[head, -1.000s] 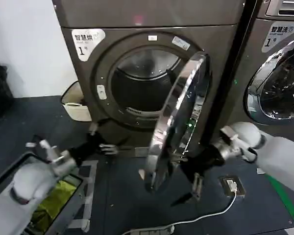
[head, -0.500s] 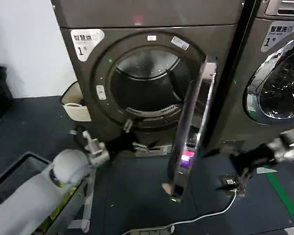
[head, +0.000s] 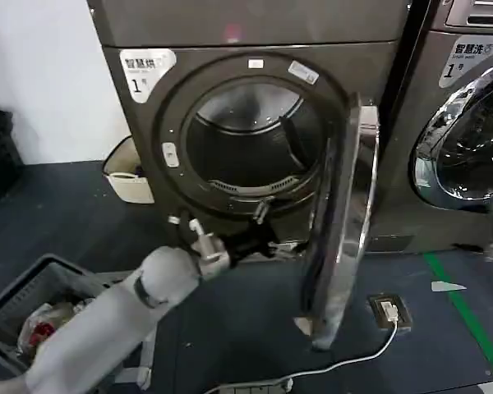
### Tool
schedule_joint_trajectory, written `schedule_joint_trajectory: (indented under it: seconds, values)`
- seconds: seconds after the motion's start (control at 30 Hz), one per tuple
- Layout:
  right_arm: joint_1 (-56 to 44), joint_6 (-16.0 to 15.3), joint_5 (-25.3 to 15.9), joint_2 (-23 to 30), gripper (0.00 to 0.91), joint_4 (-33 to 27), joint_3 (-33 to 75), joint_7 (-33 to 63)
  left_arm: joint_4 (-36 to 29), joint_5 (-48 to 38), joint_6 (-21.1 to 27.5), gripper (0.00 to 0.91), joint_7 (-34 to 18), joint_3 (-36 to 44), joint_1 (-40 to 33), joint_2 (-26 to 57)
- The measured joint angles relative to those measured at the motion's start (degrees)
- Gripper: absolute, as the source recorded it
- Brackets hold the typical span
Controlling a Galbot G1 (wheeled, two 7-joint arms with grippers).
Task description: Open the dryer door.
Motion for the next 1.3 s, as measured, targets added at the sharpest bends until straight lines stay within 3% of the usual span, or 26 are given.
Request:
schedule_joint_trajectory:
  seconds: [0.2,0.37,0.6,0.77,1.13,1.3]
  values:
    - [-21.8,0.4,-0.4,7.1,0.907,-1.2,22.4,6.6,1.4,0.1,-0.2,0.907,-0.1,2.2,-2.1,-3.4]
    - [-36.0,-0.4,-5.1,13.9,0.907,1.8,41.2,15.5,2.5,0.6,-0.2,0.907,-0.9,3.9,-4.0,-5.4]
    - [-52.5,-7.9,-16.4,24.3,0.907,10.2,65.7,34.1,4.8,2.6,-0.6,0.907,-1.3,6.3,-5.7,-9.6]
    - [-59.8,-14.2,-21.4,32.4,0.907,16.5,76.5,45.5,6.8,5.1,-1.9,0.907,-1.2,7.9,-6.3,-13.1]
    - [-65.3,-27.9,-30.3,47.5,0.907,27.8,86.8,57.4,11.3,6.7,-3.7,0.907,-1.1,10.3,-7.3,-19.4]
    - [-66.4,-29.0,-31.1,51.3,0.907,28.7,89.1,57.9,14.1,8.7,-4.6,0.907,-1.3,10.9,-7.8,-22.1]
